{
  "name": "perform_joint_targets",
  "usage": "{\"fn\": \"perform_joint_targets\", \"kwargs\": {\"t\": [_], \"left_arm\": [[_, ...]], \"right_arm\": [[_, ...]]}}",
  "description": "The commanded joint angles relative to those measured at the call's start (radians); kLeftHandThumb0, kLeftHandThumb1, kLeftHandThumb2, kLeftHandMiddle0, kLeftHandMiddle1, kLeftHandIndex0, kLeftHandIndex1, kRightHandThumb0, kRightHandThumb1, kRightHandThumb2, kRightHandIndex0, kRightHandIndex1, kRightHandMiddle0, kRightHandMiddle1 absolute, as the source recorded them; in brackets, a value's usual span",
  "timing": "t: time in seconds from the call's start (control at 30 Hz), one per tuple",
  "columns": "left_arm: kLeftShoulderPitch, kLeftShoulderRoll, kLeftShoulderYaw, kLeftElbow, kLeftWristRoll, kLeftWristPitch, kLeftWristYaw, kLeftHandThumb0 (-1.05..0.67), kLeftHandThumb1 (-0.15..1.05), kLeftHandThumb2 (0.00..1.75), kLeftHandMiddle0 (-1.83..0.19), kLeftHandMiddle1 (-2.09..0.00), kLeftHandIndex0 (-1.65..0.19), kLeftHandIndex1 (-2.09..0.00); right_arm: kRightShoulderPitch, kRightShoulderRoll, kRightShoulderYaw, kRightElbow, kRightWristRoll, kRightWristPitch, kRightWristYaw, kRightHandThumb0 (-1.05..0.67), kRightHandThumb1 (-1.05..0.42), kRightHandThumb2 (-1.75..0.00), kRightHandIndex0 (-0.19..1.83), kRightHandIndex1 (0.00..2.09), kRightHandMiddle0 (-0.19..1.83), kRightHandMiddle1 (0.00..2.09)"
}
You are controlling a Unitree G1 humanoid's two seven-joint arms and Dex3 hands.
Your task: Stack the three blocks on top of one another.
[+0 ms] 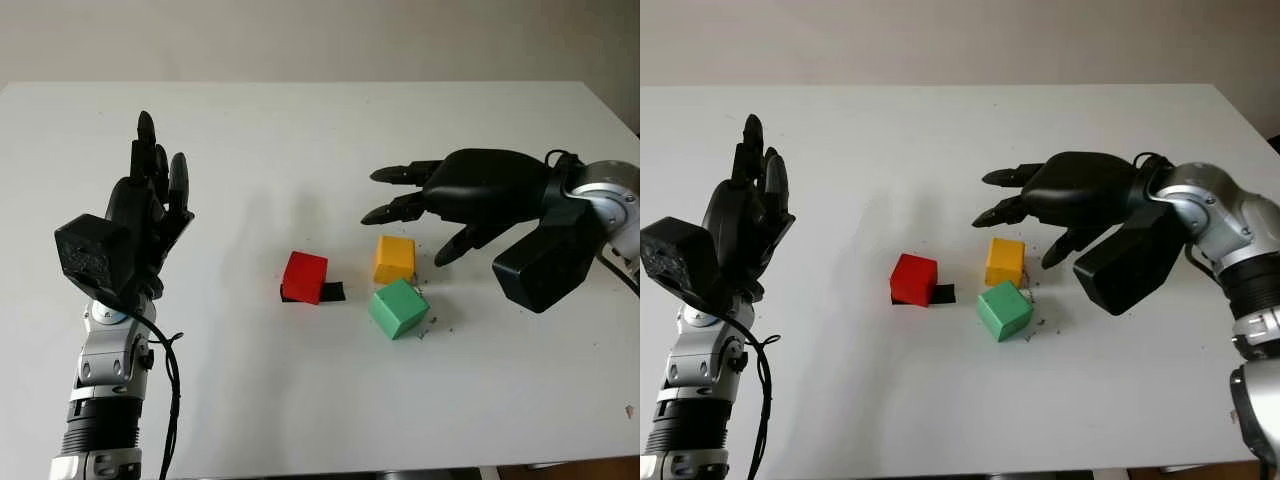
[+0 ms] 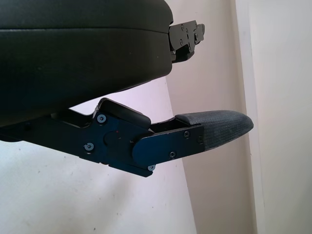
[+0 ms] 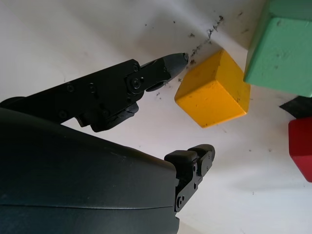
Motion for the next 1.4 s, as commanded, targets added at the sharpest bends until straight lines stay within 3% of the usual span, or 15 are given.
{"fn": "perform_joint_targets", "kwargs": {"t": [0.0,0.8,1.37], "left_arm": [[0.008,0.016,0.0,-0.019,0.002,0.001,-0.004,-0.77,1.05,0.64,0.16,-0.06,0.18,-0.05],[0.019,0.034,-0.028,-0.014,0.067,0.001,-0.004,-0.8,1.05,0.65,0.11,-0.06,0.14,-0.06],[0.027,0.045,-0.037,-0.029,0.076,0.03,-0.008,-0.82,1.05,0.66,0.14,-0.05,0.16,-0.05]], "right_arm": [[-0.004,0.002,0.006,0.012,-0.007,-0.011,-0.015,-0.41,-0.88,-0.05,0.06,0.05,0.36,0.08],[-0.004,0.049,0.041,0.087,-0.043,-0.05,-0.121,-0.39,-0.92,-0.06,0.07,0.05,0.38,0.08],[-0.021,0.054,0.072,0.149,-0.119,-0.094,-0.264,-0.35,-0.93,-0.05,0.12,0.07,0.61,0.23]]}}
